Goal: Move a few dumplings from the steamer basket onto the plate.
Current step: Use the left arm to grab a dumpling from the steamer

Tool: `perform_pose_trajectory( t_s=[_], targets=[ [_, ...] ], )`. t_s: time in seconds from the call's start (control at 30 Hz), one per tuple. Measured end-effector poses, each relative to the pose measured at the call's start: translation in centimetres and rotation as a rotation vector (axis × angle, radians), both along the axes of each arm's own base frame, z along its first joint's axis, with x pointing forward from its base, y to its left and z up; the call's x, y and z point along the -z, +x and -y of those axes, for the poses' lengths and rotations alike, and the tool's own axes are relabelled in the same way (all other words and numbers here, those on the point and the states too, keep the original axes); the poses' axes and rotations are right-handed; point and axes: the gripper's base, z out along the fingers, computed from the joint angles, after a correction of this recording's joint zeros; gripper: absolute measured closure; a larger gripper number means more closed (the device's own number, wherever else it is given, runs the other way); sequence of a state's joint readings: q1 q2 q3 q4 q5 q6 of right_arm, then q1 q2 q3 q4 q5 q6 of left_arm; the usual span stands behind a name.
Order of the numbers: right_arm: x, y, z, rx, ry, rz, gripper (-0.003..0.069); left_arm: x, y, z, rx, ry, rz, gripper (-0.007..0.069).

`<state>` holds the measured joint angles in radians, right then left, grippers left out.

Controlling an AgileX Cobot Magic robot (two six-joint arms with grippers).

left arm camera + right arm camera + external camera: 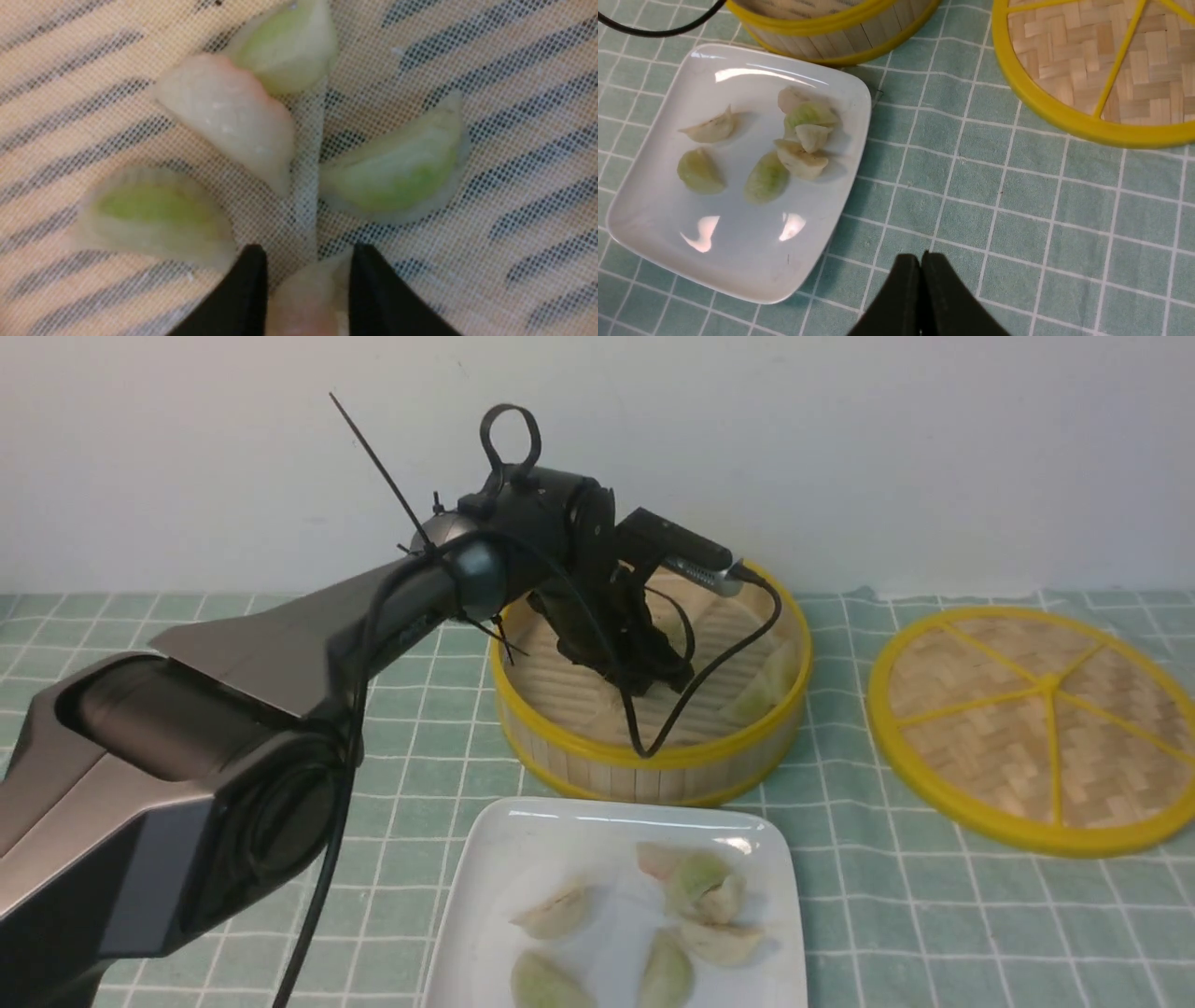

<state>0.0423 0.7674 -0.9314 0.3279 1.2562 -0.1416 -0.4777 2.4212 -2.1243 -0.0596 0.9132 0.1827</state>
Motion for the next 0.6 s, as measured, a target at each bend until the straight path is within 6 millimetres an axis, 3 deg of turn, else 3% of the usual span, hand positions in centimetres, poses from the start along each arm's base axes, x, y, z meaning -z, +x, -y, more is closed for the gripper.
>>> perform_pose_trajectory(
  t_s=[0.13,0.17,0.33,0.37,0.47,0.6],
  targets=[
    [0.0,0.0,0.0,-0.001,0.000,-0.002,0.0672,-1.4,-0.8,-0.5,0.004,0.050,-0.080,0.0439],
    [0.0,0.0,0.0,-0.001,0.000,-0.003,0.0672,-2.6,-1.2,-0.7,0.005,0.060,-0.100,0.0439],
    [0.0,0.0,0.0,-0.002,-0.001,-0.005,0.0672,-11.0,-3.5,-1.7,0.010,0.008,-0.036,0.0439],
    [0.0,0.0,0.0,-0.002,-0.001,-0.005,0.0672,-11.7,-3.7,-1.8,0.010,0.000,-0.024,0.0439],
    [0.0,0.0,0.0,-0.002,-0.001,-0.006,0.0672,-16.6,-6.5,-2.6,0.020,-0.093,0.010,0.0439],
    [0.0,0.0,0.0,-0.002,-0.001,-0.006,0.0672,-16.7,-9.4,-3.0,0.033,-0.131,-0.078,0.0439]
  ],
)
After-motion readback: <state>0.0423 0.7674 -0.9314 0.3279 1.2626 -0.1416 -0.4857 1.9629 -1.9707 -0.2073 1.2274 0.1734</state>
